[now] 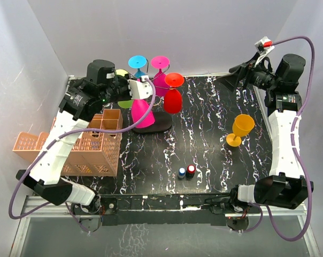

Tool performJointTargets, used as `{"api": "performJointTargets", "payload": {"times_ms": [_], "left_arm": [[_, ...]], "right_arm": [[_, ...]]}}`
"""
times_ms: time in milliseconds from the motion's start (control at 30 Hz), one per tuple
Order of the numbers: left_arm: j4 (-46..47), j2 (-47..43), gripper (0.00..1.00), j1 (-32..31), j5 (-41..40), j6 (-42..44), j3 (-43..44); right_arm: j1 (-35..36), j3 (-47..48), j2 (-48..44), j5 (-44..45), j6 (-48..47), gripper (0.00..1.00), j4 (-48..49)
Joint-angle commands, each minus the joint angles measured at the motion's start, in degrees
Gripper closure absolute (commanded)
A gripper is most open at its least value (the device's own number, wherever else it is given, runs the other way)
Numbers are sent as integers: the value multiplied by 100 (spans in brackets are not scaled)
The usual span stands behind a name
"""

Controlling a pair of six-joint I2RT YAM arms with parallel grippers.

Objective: Place the wine glass upside down on the wine glass rack

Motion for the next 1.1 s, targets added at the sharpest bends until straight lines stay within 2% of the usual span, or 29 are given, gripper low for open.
{"api": "performJointTargets", "payload": {"times_ms": [0,400,867,1067], "left_arm": [[170,-53,100,-3,-165,37,-88],[207,-62,100,-6,-715,230,-242],[88,-118,100,-6,-948,195,-278],[88,-167,100,-8,-1439,187,-362]], "right_arm": [[-12,-6,-170,-38,-127,10,230],[-15,-65,-196,-101,-137,10,246],[-11,-147,-222,-141,-132,10,266],[-10,-156,-207,-192,-127,10,276]]}}
